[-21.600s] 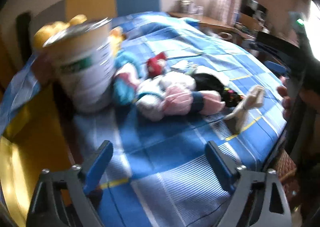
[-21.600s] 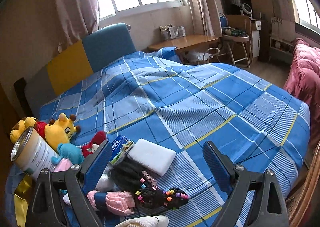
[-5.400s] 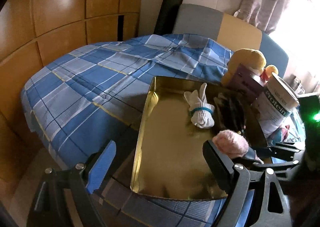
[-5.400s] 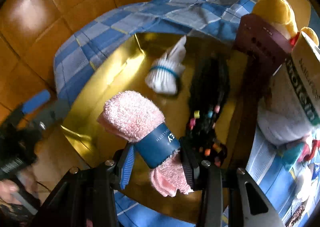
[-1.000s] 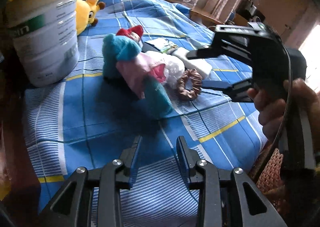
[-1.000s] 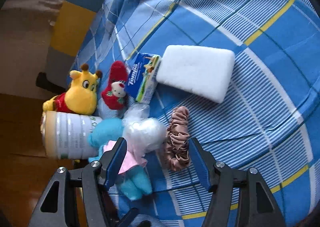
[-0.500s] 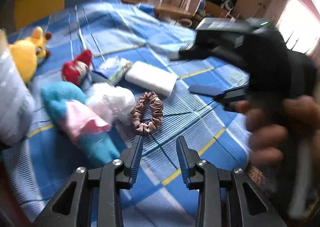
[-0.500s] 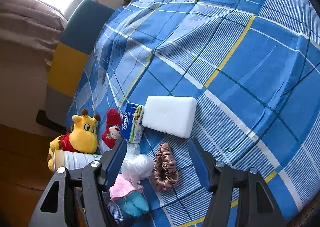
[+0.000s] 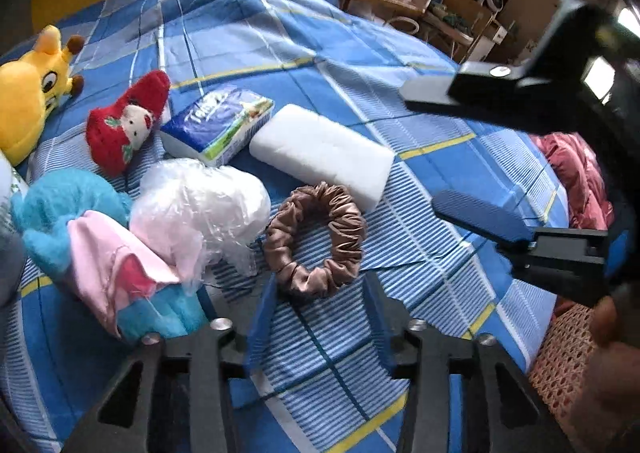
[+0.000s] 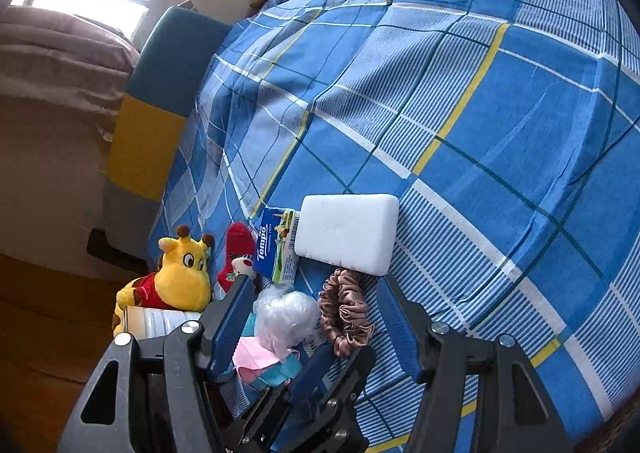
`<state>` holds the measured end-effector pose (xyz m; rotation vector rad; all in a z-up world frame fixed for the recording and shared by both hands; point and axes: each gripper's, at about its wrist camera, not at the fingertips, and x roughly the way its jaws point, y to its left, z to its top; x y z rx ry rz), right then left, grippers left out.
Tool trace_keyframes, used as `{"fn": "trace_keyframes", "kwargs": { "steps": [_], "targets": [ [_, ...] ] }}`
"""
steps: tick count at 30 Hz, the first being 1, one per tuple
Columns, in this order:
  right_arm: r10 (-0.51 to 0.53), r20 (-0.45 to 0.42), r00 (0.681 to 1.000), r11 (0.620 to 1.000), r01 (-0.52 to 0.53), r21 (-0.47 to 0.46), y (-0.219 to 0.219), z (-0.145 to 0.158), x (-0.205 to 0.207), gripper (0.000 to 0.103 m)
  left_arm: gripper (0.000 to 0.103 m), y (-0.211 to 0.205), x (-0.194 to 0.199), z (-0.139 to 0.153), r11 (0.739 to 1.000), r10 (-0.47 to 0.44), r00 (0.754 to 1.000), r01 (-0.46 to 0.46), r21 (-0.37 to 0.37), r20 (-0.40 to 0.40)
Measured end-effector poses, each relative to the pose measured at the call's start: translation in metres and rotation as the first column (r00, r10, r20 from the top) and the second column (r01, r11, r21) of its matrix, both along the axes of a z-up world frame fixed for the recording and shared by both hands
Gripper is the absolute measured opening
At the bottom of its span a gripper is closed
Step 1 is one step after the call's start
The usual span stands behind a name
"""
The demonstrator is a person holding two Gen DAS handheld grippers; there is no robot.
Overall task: Organize soft objects
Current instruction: 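Lower the left tool onto the brown satin scrunchie and close it, then carry the scrunchie toward the tray with left tool while right tool grasps blue plush toy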
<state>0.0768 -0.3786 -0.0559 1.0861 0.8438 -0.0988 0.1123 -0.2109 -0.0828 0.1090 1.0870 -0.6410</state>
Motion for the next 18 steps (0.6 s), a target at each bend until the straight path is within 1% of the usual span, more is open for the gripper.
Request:
{"fn": "trace_keyframes", "kwargs": {
  "steps": [1,2,4,7,10,12,13,14,15,16,18],
  "targets": [
    [-0.004,0.002,1.000,1.000,0.004,0.002,-0.001,0.000,0.000,0.065,0.068,0.000,-0.003,0.003,1.000,0.002,1.000,-0.003,0.013,0.031],
    [-0.008,0.004,1.000,1.000,0.008,0.004,-0.001,0.000,-0.001,0.065,0.076,-0.002,-0.003,0.004,1.000,-0.002,0.999,0.001,0.030,0.053],
    [-0.008,0.008,1.000,1.000,0.008,0.008,-0.001,0.001,-0.001,0.065,0.076,-0.005,0.001,0.004,0.999,-0.001,0.998,-0.002,0.044,0.070],
    [0.000,0.007,1.000,1.000,0.000,0.004,0.001,0.001,-0.001,0.065,0.076,-0.009,0.010,0.003,0.999,0.013,0.998,-0.015,0.032,0.059],
    [0.003,0.004,1.000,1.000,-0.003,0.006,0.001,0.000,0.000,0.065,0.072,-0.022,0.017,-0.003,0.998,-0.004,0.998,0.000,0.060,0.065],
    [-0.008,0.008,1.000,1.000,0.008,0.003,-0.001,0.001,-0.001,0.065,0.056,-0.029,0.021,-0.010,0.997,-0.014,0.998,0.010,0.079,0.056],
    [-0.014,0.006,1.000,1.000,0.014,-0.003,-0.002,0.001,-0.002,0.065,0.039,-0.032,0.022,-0.013,0.995,-0.019,0.998,0.014,0.101,0.055],
    [-0.020,0.005,1.000,1.000,0.020,-0.003,-0.002,0.001,-0.003,0.065,0.021,-0.032,0.020,-0.013,0.993,-0.022,0.997,0.013,0.115,0.078],
    [-0.023,0.008,1.000,1.000,0.023,-0.001,-0.003,0.001,-0.003,0.065,0.017,-0.031,0.018,-0.012,0.993,-0.033,0.996,0.023,0.113,0.086],
    [-0.024,0.009,1.000,1.000,0.024,-0.007,-0.003,0.001,-0.003,0.065,0.017,-0.027,0.014,-0.012,0.994,-0.043,0.996,0.034,0.103,0.083],
    [-0.026,0.007,1.000,0.999,0.026,-0.032,-0.003,0.003,-0.002,0.065,0.017,-0.019,0.003,-0.008,0.994,-0.056,0.993,0.046,0.097,0.105]
  ]
}}
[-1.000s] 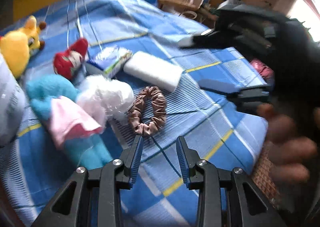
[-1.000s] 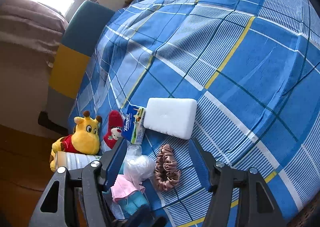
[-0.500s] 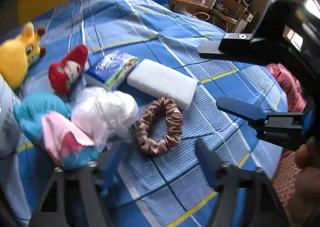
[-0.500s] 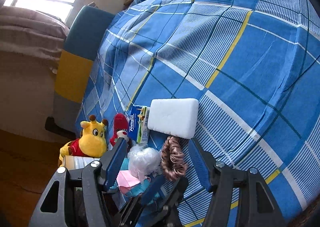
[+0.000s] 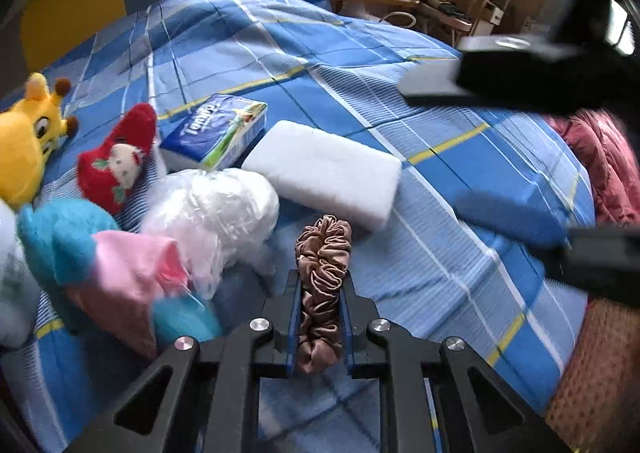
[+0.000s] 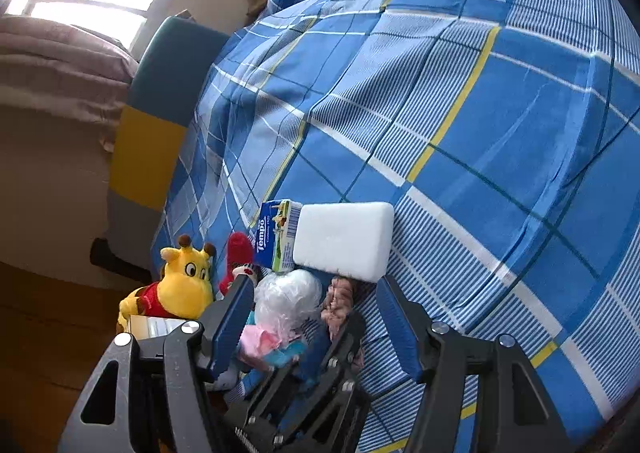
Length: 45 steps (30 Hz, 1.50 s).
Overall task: Organize soft objects
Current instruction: 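Carry the scrunchie toward the tray with left tool while right tool grasps blue plush toy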
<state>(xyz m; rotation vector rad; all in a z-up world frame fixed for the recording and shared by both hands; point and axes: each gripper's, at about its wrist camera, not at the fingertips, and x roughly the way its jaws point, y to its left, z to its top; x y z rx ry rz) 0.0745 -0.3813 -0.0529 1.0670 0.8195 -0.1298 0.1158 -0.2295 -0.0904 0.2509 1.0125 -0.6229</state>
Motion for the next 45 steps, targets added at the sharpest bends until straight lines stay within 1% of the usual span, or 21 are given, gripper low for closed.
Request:
{"fn": "trace_keyframes", "kwargs": {
  "steps": [2,7,11,13,17,20,21,23,24,26,29,30,31,32,33,34,35,36,39,43,45],
  "targets": [
    [0.010,0.002,1.000,1.000,-0.010,-0.007,0.001,0.001,0.001,0.065,0.017,0.011,-0.018,0.007,0.999,-0.040,0.999,0.040,-0.018,0.035],
    [0.069,-0.007,0.998,0.997,-0.069,-0.028,0.012,0.001,0.007,0.065,0.017,0.043,-0.071,0.015,0.991,-0.128,0.985,0.130,-0.007,0.116],
    [0.160,-0.015,0.987,0.985,-0.160,-0.057,0.029,0.002,0.016,0.065,0.017,0.077,-0.105,0.009,0.988,-0.155,0.981,0.156,-0.005,0.113],
    [0.229,-0.017,0.973,0.970,-0.230,-0.075,0.042,0.003,0.023,0.065,0.017,0.100,-0.118,0.007,0.992,-0.129,0.984,0.128,0.014,0.120],
    [0.356,-0.007,0.934,0.926,-0.354,-0.128,0.068,0.009,0.032,0.065,0.017,0.147,-0.119,0.002,0.999,0.027,0.993,-0.030,0.031,0.119],
    [0.460,-0.015,0.888,0.856,-0.448,-0.257,0.099,0.021,0.037,0.065,0.017,0.168,-0.114,-0.002,0.994,0.108,0.986,-0.110,0.008,0.128],
    [0.504,-0.030,0.863,0.809,-0.485,-0.331,0.116,0.027,0.038,0.065,0.017,0.170,-0.115,-0.003,0.993,0.113,0.985,-0.114,-0.005,0.127],
    [0.558,-0.061,0.828,0.738,-0.528,-0.420,0.138,0.030,0.040,0.065,0.017,0.170,-0.119,-0.004,0.994,0.113,0.983,-0.113,-0.012,0.144],
    [0.585,-0.089,0.806,0.690,-0.552,-0.468,0.154,0.030,0.043,0.065,0.017,0.168,-0.121,-0.005,0.994,0.110,0.981,-0.110,-0.005,0.160],
    [0.617,-0.126,0.777,0.629,-0.583,-0.514,0.173,0.028,0.049,0.065,0.017,0.166,-0.121,-0.006,0.994,0.111,0.979,-0.112,-0.003,0.173],
    [0.640,-0.220,0.736,0.494,-0.614,-0.615,0.205,0.016,0.064,0.065,0.018,0.171,-0.119,-0.008,0.994,0.111,0.979,-0.110,-0.016,0.169],
    [0.636,-0.275,0.721,0.435,-0.628,-0.645,0.216,0.005,0.071,0.065,0.018,0.173,-0.118,-0.008,0.994,0.109,0.980,-0.107,-0.021,0.168],
    [0.628,-0.310,0.714,0.406,-0.640,-0.652,0.220,-0.003,0.075,0.064,0.018,0.175,-0.117,-0.008,0.994,0.112,0.980,-0.108,-0.031,0.164],
    [0.626,-0.334,0.705,0.392,-0.654,-0.647,0.222,-0.012,0.078,0.056,0.018,0.176,-0.116,-0.008,0.993,0.113,0.980,-0.108,-0.039,0.163],
    [0.626,-0.369,0.687,0.377,-0.681,-0.628,0.223,-0.026,0.082,0.042,0.018,0.177,-0.117,-0.009,0.993,0.114,0.980,-0.108,-0.046,0.162],
    [0.609,-0.400,0.685,0.358,-0.688,-0.631,0.223,-0.034,0.082,0.031,0.018,0.178,-0.116,-0.009,0.992,0.118,0.981,-0.111,-0.053,0.156],
    [0.604,-0.399,0.689,0.347,-0.679,-0.647,0.223,-0.036,0.081,0.029,0.017,0.179,-0.115,-0.009,0.992,0.123,0.981,-0.115,-0.060,0.152],
    [0.608,-0.390,0.691,0.356,-0.677,-0.644,0.221,-0.036,0.081,0.029,0.017,0.180,-0.115,-0.009,0.991,0.125,0.981,-0.117,-0.064,0.148],
    [0.610,-0.362,0.705,0.425,-0.677,-0.601,0.208,-0.037,0.082,0.029,0.017,0.181,-0.116,-0.009,0.990,0.133,0.980,-0.124,-0.069,0.149],
    [0.630,-0.334,0.701,0.477,-0.689,-0.546,0.197,-0.038,0.088,0.032,0.017,0.181,-0.117,-0.009,0.989,0.137,0.979,-0.128,-0.070,0.151],
    [0.625,-0.311,0.716,0.512,-0.676,-0.530,0.194,-0.039,0.091,0.034,0.017,0.183,-0.116,-0.009,0.989,0.137,0.979,-0.128,-0.069,0.153]
  ]
}}
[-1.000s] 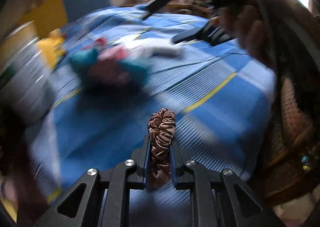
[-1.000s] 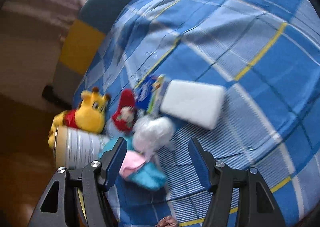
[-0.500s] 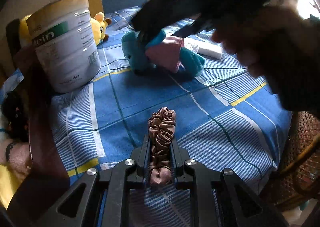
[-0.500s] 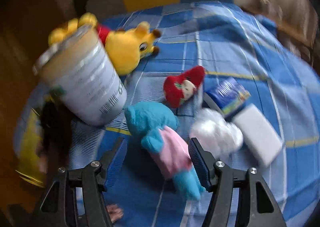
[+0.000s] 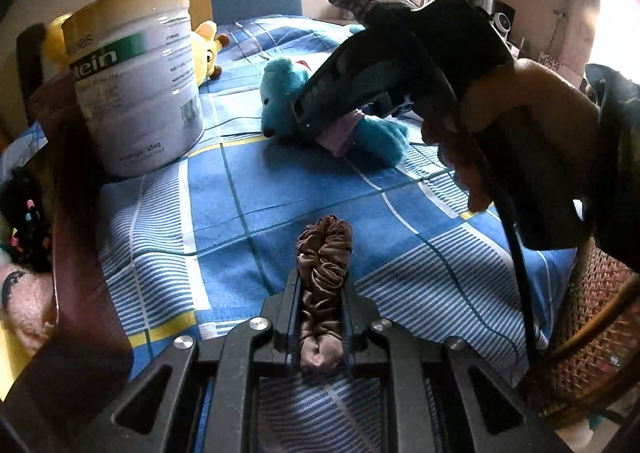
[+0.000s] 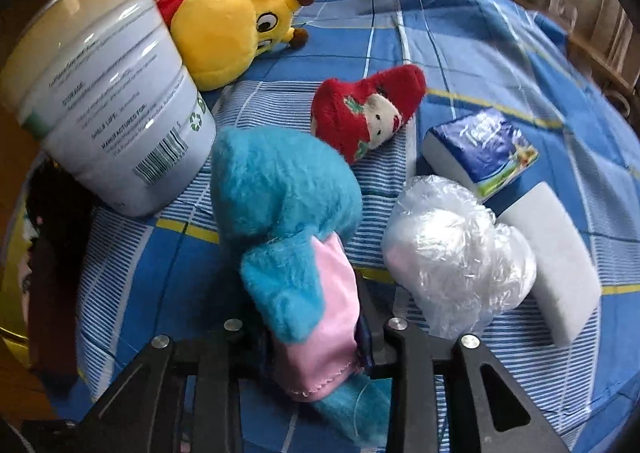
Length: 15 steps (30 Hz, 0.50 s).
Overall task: Organize soft objects
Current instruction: 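Carry the scrunchie toward the tray with left tool while right tool grasps blue plush toy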
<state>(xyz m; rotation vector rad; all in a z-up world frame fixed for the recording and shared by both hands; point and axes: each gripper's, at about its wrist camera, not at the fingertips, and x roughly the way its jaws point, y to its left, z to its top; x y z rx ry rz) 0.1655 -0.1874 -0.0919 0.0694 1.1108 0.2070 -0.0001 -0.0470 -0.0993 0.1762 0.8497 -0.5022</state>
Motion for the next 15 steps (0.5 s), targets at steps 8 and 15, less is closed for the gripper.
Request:
{"fn": "trace_keyframes", "kwargs": {
  "steps": [8,15],
  "targets": [
    [0.061,0.054,0.997,0.991,-0.054,-0.119,0.019,0.002,-0.013,0.033,0.017,-0.002,-0.003,0.001,1.000,0.003,1.000,-0.004,0.006,0.006],
    [0.073,0.084,0.994,0.987,-0.060,-0.147,0.022,0.001,-0.017,0.033,0.016,0.001,-0.005,0.010,1.000,0.008,1.000,-0.008,-0.004,-0.021]
  ]
}}
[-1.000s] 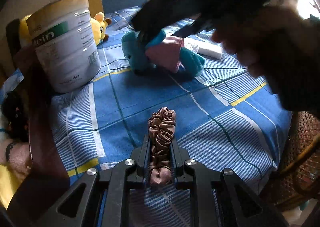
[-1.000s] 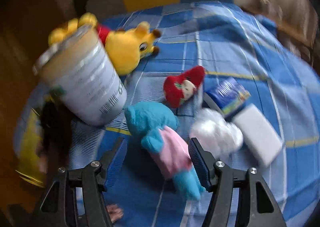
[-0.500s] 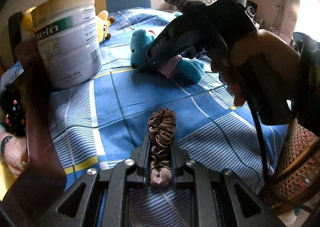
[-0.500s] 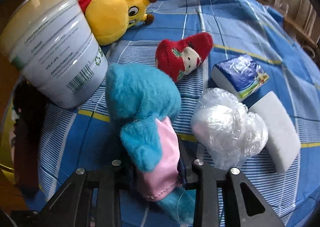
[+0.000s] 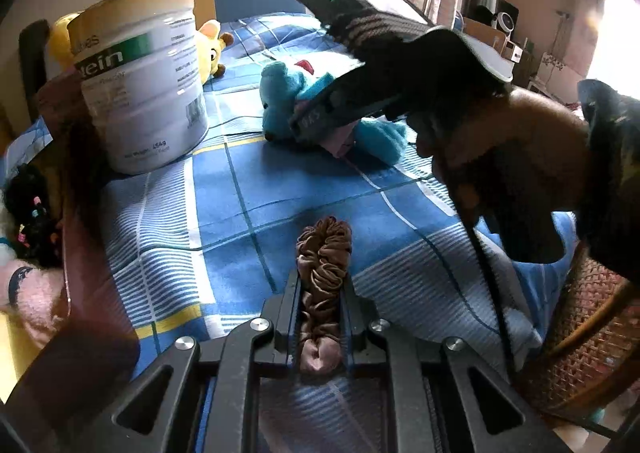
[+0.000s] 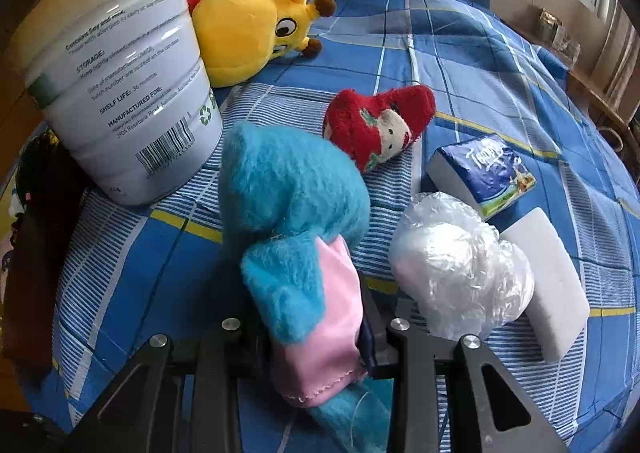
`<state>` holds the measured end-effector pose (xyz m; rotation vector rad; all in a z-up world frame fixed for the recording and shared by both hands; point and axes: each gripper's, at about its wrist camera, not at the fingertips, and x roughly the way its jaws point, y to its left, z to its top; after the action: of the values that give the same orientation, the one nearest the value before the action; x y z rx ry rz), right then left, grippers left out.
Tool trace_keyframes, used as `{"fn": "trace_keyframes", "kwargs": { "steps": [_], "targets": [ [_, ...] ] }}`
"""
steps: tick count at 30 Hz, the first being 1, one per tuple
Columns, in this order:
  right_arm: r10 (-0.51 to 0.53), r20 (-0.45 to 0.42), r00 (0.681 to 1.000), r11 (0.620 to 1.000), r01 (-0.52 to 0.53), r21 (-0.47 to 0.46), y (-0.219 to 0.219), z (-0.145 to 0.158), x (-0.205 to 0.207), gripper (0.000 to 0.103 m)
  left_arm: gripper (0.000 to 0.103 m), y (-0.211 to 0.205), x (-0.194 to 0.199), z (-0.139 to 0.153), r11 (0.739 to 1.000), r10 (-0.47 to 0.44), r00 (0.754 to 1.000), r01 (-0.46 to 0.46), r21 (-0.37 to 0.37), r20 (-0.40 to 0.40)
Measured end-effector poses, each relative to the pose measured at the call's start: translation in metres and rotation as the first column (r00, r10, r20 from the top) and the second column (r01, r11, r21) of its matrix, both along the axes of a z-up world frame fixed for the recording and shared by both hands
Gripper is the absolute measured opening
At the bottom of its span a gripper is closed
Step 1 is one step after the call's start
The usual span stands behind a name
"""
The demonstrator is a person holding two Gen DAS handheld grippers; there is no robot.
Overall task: Organize soft objects
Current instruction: 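Carry the scrunchie toward the tray with left tool while right tool grasps blue plush toy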
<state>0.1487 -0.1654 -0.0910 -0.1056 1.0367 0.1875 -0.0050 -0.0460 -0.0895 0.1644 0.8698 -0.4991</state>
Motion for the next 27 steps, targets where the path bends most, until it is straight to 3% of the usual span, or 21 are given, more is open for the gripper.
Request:
{"fn": "trace_keyframes", "kwargs": {
  "steps": [9,14,17,22,24,27],
  "targets": [
    [0.004,0.007,1.000,1.000,-0.004,-0.005,0.002,0.000,0.000,0.033,0.017,0.039,-0.003,0.058,0.985,0.043,0.999,-0.039,-0.167,0.019],
    [0.005,0.010,1.000,1.000,-0.005,-0.014,0.003,0.000,-0.001,0.033,0.017,0.102,0.005,0.084,0.948,0.198,0.979,-0.201,-0.245,-0.037],
    [0.005,0.012,1.000,1.000,-0.005,-0.018,0.003,0.000,-0.001,0.033,0.017,0.152,0.015,0.090,0.904,0.338,0.937,-0.348,-0.250,-0.082],
    [0.007,0.017,1.000,1.000,-0.007,-0.029,0.005,0.000,-0.002,0.033,0.017,0.234,0.028,0.084,0.787,0.553,0.819,-0.574,-0.225,-0.155],
    [0.007,0.017,1.000,1.000,-0.006,-0.030,0.005,0.000,-0.001,0.033,0.017,0.260,0.034,0.079,0.746,0.605,0.775,-0.632,-0.208,-0.185],
    [0.005,0.017,1.000,0.999,-0.005,-0.036,0.005,0.000,-0.002,0.033,0.017,0.287,0.042,0.070,0.707,0.650,0.729,-0.684,-0.182,-0.215]
  ]
}}
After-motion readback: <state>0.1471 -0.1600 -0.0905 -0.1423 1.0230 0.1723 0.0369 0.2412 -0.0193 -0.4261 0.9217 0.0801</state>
